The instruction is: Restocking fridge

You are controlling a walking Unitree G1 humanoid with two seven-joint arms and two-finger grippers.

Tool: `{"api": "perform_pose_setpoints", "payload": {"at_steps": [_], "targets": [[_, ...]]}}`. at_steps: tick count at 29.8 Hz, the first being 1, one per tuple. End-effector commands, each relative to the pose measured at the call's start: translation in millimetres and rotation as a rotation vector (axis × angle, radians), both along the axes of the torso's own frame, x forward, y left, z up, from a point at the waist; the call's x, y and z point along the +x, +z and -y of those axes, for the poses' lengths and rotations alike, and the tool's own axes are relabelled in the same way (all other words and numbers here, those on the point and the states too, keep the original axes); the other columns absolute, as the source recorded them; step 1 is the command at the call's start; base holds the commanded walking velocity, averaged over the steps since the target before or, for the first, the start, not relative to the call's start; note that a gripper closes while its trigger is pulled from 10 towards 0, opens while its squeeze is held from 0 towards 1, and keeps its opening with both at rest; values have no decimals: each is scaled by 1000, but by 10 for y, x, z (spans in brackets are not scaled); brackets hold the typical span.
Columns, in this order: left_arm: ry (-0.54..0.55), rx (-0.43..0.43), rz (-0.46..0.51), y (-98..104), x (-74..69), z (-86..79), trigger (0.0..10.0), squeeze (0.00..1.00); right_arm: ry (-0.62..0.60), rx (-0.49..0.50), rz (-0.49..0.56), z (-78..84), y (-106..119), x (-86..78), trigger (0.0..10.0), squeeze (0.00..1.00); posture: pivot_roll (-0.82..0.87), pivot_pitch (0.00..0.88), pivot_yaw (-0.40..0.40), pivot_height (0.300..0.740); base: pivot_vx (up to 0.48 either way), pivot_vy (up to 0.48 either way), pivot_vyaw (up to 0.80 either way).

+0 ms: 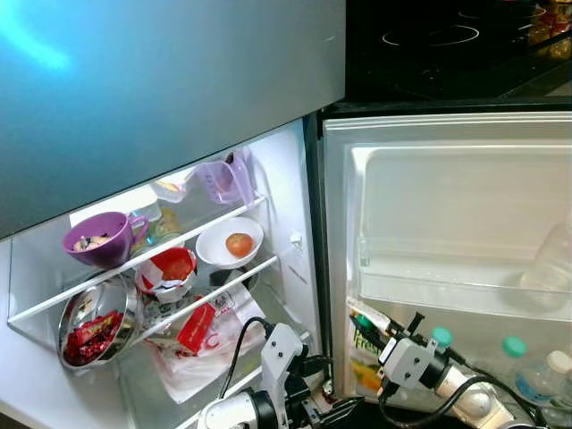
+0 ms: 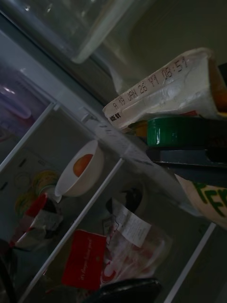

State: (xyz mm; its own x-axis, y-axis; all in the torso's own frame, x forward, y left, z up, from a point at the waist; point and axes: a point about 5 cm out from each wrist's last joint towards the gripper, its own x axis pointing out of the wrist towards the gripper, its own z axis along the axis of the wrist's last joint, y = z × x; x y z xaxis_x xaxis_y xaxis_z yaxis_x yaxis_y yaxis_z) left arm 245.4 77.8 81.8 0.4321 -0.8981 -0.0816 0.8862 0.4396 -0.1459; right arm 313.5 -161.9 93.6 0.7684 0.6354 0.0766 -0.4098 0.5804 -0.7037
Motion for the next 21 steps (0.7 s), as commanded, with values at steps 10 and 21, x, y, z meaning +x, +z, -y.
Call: {"api": "perform_pose_setpoints", "payload": {"at_steps": [10, 21], "targets": [[-6, 33, -41, -28, -89, -86, 10000, 0, 111, -132, 20, -70, -99, -99, 10000, 0, 69, 228, 101, 610, 0, 0, 0], [-9, 41, -40, -15, -104, -84, 10000, 0, -67, -40, -197, 27, -503, -274, 10000, 0, 82, 229, 108, 610, 0, 0, 0]]}}
